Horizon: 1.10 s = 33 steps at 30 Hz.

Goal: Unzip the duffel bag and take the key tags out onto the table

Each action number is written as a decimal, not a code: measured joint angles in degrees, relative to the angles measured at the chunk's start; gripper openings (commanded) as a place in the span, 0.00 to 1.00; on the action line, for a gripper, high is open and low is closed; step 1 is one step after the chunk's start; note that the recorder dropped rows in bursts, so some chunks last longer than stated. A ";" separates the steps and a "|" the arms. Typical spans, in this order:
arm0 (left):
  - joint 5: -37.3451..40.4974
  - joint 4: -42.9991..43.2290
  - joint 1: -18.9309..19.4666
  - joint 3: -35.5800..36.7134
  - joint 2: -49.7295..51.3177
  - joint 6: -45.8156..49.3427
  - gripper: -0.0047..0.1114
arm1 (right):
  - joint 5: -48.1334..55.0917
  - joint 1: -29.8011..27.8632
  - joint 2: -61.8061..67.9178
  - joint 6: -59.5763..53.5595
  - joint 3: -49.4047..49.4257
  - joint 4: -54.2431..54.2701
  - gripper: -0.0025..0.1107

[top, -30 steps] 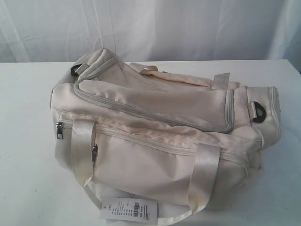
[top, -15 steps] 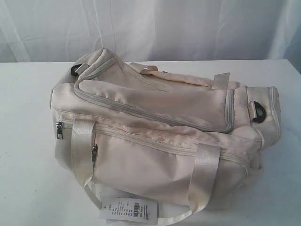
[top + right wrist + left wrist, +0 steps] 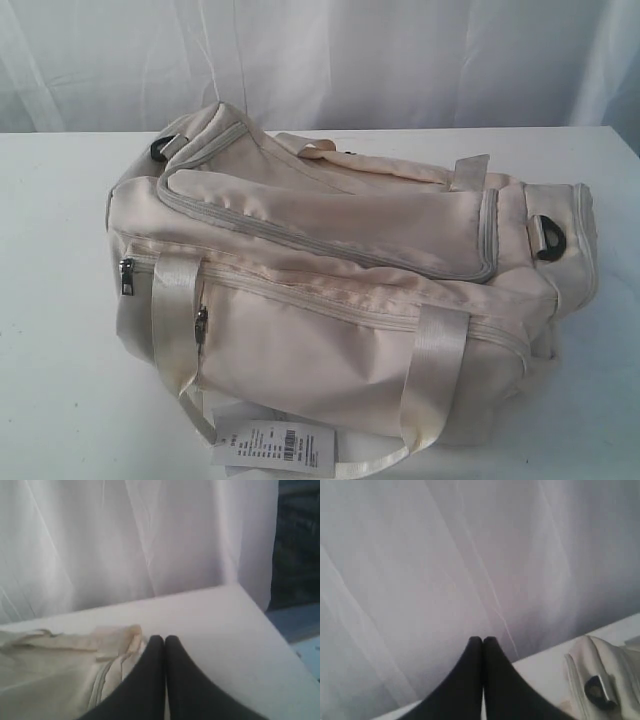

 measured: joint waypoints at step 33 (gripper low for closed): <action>-21.29 17.73 -0.11 -1.73 23.69 -26.38 0.61 | -7.48 4.34 25.46 -0.41 -1.78 17.17 0.06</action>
